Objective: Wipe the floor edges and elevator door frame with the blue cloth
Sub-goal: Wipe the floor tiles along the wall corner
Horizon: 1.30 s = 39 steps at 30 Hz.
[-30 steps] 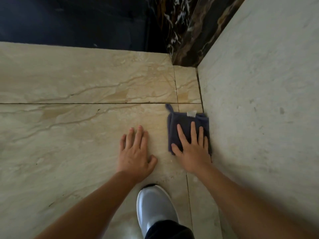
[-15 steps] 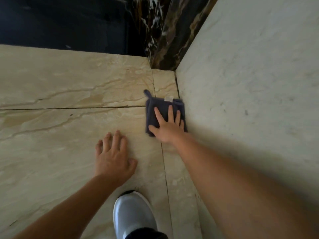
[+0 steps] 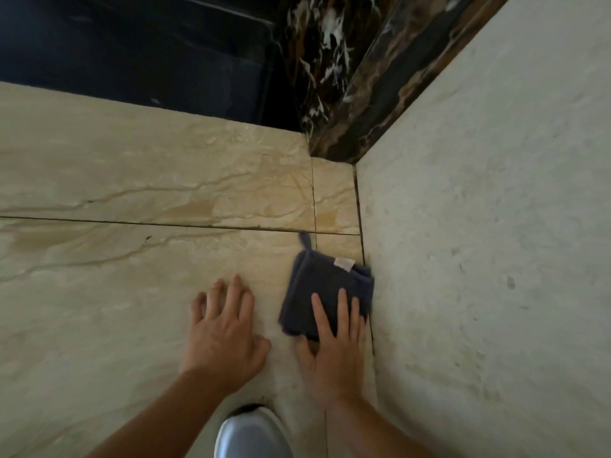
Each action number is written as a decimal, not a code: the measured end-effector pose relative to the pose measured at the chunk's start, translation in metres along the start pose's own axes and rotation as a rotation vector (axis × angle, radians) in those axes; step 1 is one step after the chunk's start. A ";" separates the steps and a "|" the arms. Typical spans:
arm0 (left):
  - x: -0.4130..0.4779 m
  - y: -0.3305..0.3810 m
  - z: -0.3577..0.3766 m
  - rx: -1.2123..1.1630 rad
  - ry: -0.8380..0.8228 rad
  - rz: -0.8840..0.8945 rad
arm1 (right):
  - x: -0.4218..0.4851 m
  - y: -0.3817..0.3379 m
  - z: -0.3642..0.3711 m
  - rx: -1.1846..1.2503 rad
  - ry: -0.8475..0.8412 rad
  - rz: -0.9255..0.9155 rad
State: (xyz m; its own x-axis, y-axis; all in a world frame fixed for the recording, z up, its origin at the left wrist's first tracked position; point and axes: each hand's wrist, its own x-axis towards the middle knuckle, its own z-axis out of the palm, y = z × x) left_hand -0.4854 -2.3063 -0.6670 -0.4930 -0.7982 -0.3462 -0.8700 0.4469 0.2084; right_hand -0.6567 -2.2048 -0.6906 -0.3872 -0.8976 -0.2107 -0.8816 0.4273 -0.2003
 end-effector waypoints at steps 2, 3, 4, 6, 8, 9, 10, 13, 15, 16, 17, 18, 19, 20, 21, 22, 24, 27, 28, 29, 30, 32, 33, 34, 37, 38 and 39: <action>0.001 -0.002 0.002 -0.006 -0.008 0.007 | 0.060 -0.001 -0.016 -0.015 0.030 -0.011; 0.002 -0.003 0.004 -0.007 -0.009 0.016 | 0.103 -0.005 -0.026 -0.017 0.013 0.015; 0.002 -0.004 0.005 -0.006 -0.005 0.034 | 0.149 -0.012 -0.036 -0.009 -0.034 0.051; 0.002 -0.005 0.005 -0.003 0.003 0.064 | 0.236 -0.025 -0.053 0.013 -0.186 0.130; 0.001 -0.007 0.001 0.016 0.012 0.089 | 0.288 -0.032 -0.063 -0.019 -0.359 0.183; 0.001 -0.008 -0.002 0.019 0.003 0.098 | 0.298 -0.033 -0.066 -0.049 -0.404 0.190; 0.000 -0.008 -0.008 0.021 -0.016 0.099 | 0.298 -0.031 -0.068 -0.071 -0.421 0.177; 0.000 -0.007 -0.014 0.059 -0.066 0.082 | 0.263 -0.024 -0.064 -0.095 -0.349 0.069; 0.002 -0.005 -0.011 0.095 -0.075 0.090 | 0.217 -0.017 -0.057 -0.097 -0.290 0.021; 0.002 -0.004 -0.012 0.112 -0.092 0.092 | 0.185 -0.012 -0.054 -0.112 -0.259 -0.009; 0.002 -0.003 -0.011 0.122 -0.101 0.093 | 0.147 -0.007 -0.049 -0.124 -0.227 -0.033; 0.002 -0.004 -0.010 0.125 -0.097 0.087 | 0.105 -0.002 -0.043 -0.120 -0.196 -0.048; 0.002 -0.006 -0.009 0.125 -0.090 0.078 | 0.062 0.000 -0.036 -0.112 -0.174 -0.057; 0.002 -0.006 -0.008 0.125 -0.085 0.076 | 0.019 0.002 -0.030 -0.107 -0.164 -0.056; 0.002 -0.006 -0.008 0.126 -0.086 0.081 | -0.020 0.003 -0.026 -0.099 -0.161 -0.043; 0.003 -0.005 -0.008 0.128 -0.092 0.088 | -0.055 0.005 -0.021 -0.110 -0.157 -0.049; 0.003 -0.004 -0.008 0.138 -0.091 0.086 | -0.100 0.003 -0.015 -0.166 -0.193 -0.062; 0.003 -0.002 -0.009 0.153 -0.090 0.072 | -0.092 0.000 -0.023 -0.058 -0.281 0.044; 0.003 -0.002 -0.009 0.155 -0.091 0.069 | -0.073 0.001 -0.027 -0.029 -0.236 0.051; 0.003 -0.003 -0.008 0.153 -0.094 0.065 | -0.049 0.003 -0.030 -0.011 -0.236 0.051; 0.002 -0.002 -0.008 0.150 -0.094 0.063 | -0.021 0.007 -0.032 0.033 -0.240 0.063; 0.003 -0.002 -0.007 0.149 -0.089 0.053 | 0.051 0.004 -0.037 0.096 -0.178 0.085; 0.003 -0.002 -0.007 0.151 -0.091 0.047 | 0.088 -0.004 -0.042 0.116 -0.166 0.104; 0.004 -0.001 -0.007 0.153 -0.097 0.045 | 0.122 -0.012 -0.048 0.134 -0.180 0.123; 0.004 -0.005 -0.009 0.143 -0.099 0.058 | 0.194 -0.036 -0.062 0.177 -0.240 0.108; 0.004 -0.007 -0.008 0.132 -0.098 0.064 | 0.208 -0.043 -0.065 0.203 -0.223 0.109; 0.003 -0.008 -0.009 0.116 -0.098 0.069 | 0.220 -0.049 -0.070 0.227 -0.190 0.124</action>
State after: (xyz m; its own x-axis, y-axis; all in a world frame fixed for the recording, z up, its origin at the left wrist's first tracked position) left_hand -0.4798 -2.3163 -0.6616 -0.5458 -0.7229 -0.4236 -0.8264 0.5478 0.1300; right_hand -0.7176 -2.4302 -0.6606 -0.4122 -0.8098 -0.4175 -0.7399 0.5649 -0.3652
